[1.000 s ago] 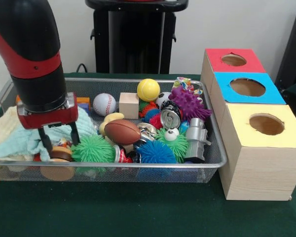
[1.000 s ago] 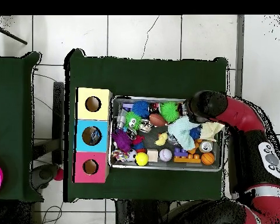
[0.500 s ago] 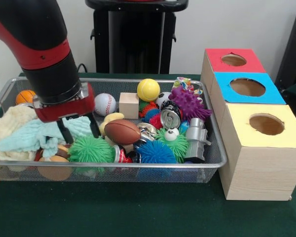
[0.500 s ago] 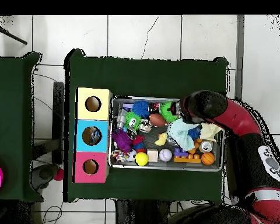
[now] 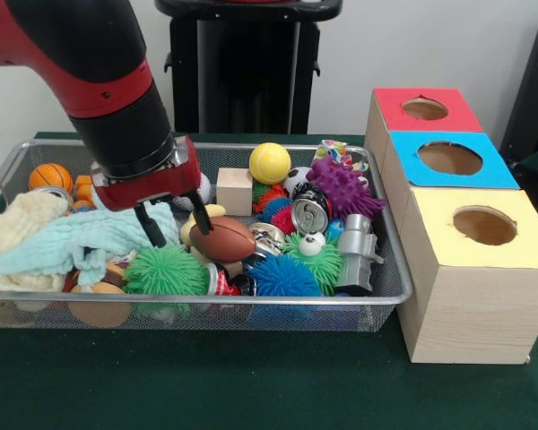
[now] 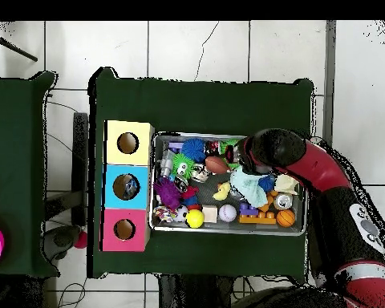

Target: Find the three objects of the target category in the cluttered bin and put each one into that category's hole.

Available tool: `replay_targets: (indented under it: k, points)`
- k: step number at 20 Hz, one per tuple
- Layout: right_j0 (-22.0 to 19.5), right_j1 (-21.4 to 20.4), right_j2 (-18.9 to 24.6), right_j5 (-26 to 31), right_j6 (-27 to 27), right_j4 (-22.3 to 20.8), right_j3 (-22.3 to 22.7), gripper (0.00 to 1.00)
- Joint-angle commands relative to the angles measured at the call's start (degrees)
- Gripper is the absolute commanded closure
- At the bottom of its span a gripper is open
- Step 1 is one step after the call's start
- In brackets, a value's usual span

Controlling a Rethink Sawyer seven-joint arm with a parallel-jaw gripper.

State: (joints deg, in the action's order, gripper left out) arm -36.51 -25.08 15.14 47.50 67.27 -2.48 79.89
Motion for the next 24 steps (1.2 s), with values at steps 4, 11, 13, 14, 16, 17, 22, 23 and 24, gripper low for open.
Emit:
replay_targets:
  k: [4, 11, 13, 14, 16, 17, 22, 23, 24]
  points:
    - [3.64, 1.15, -2.17, 1.8, 7.15, -3.23, 1.4, 0.0]
    - [6.25, 1.38, -5.37, 3.66, 8.68, -4.17, 1.17, 0.0]
    - [6.85, 1.25, -6.26, 4.2, 8.56, -4.63, 1.17, 0.0]
    - [7.17, 1.35, -7.03, 4.66, 7.85, -5.48, 1.1, 0.0]
    - [7.48, 1.69, -7.85, 5.07, 6.77, -6.22, 1.04, 0.0]
    - [7.63, 1.82, -8.22, 5.13, 6.75, -6.22, 1.05, 0.0]
    - [8.67, 2.11, -10.44, 7.37, 4.52, -7.78, 0.95, 0.0]
    - [8.9, 2.11, -10.91, 7.79, 3.42, -8.69, 0.63, 0.0]
    - [9.13, 2.1, -11.37, 8.2, 2.32, -9.61, 0.32, 0.0]
